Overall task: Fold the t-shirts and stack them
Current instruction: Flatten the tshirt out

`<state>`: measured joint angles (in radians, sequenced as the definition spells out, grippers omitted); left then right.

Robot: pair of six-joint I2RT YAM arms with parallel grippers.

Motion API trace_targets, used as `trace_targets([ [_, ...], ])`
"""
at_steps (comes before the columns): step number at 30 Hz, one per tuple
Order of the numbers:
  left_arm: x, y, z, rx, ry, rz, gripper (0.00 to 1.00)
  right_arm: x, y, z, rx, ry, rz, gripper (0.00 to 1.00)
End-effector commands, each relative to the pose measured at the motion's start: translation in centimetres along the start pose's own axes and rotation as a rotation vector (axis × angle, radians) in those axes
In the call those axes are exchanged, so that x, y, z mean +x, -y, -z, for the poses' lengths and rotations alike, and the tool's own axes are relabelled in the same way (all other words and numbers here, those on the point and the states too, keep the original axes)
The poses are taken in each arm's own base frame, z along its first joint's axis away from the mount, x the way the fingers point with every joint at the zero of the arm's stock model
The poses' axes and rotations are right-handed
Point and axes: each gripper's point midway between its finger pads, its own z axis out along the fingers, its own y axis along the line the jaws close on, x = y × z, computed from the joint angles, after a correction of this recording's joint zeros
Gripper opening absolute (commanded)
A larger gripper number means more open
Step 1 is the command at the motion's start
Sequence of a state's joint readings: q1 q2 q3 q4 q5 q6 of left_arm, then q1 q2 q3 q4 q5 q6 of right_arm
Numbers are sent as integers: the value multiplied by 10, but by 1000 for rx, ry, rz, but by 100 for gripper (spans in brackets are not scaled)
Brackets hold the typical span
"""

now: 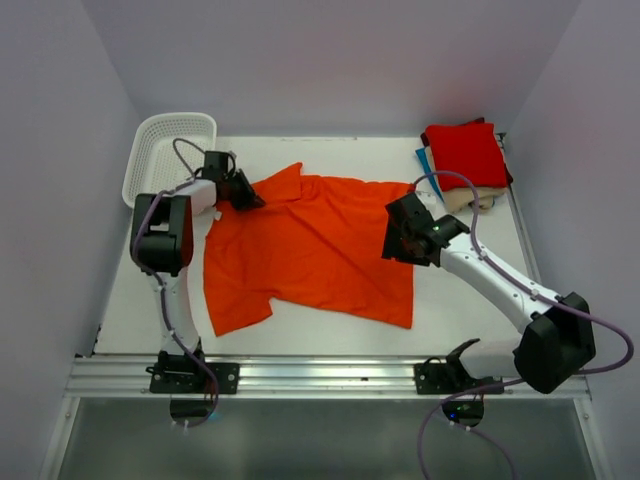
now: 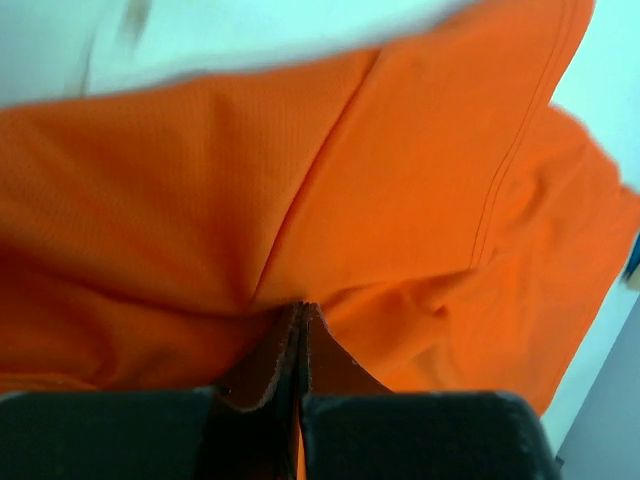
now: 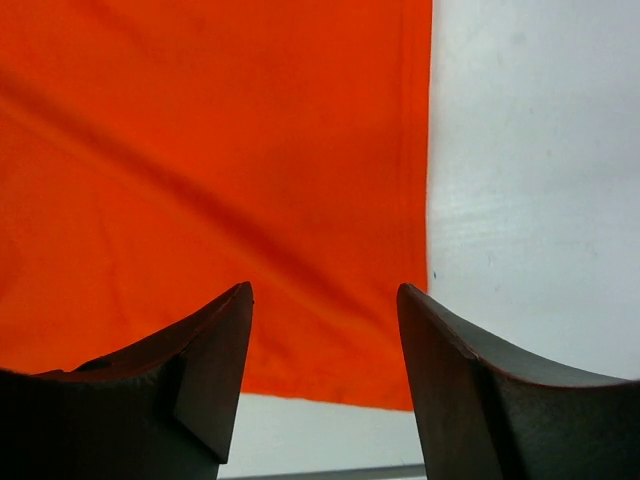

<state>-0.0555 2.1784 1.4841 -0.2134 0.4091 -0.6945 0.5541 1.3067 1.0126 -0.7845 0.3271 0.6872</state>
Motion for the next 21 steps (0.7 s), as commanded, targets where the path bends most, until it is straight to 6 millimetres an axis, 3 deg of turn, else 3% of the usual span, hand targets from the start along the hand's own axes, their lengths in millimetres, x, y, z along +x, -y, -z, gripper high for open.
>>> trace_targets([
  [1,16,-8,43,-29,81,8,0,-52,-14,0,-6,127,-20,64],
  [5,32,-10,60,-21,86,-1,0,-70,-26,-9,-51,124,-36,69],
  [7,36,1,68,23,78,-12,0,-73,-30,-12,-69,120,-37,69],
  [10,19,32,81,120,144,-102,0,-72,-35,-21,-98,93,-38,69],
  [11,6,50,85,150,179,-165,5,-72,-36,-26,-96,88,-36,69],
  [15,-16,70,77,151,172,-219,12,-65,-36,-40,-90,54,-24,70],
  [17,-28,80,70,165,165,-231,16,-66,-43,-48,-131,69,-15,65],
  [20,-37,92,58,189,150,-249,18,-67,-56,-65,-206,67,-19,46],
  [21,-38,94,55,189,140,-250,18,-60,-60,-79,-210,34,-17,27],
])
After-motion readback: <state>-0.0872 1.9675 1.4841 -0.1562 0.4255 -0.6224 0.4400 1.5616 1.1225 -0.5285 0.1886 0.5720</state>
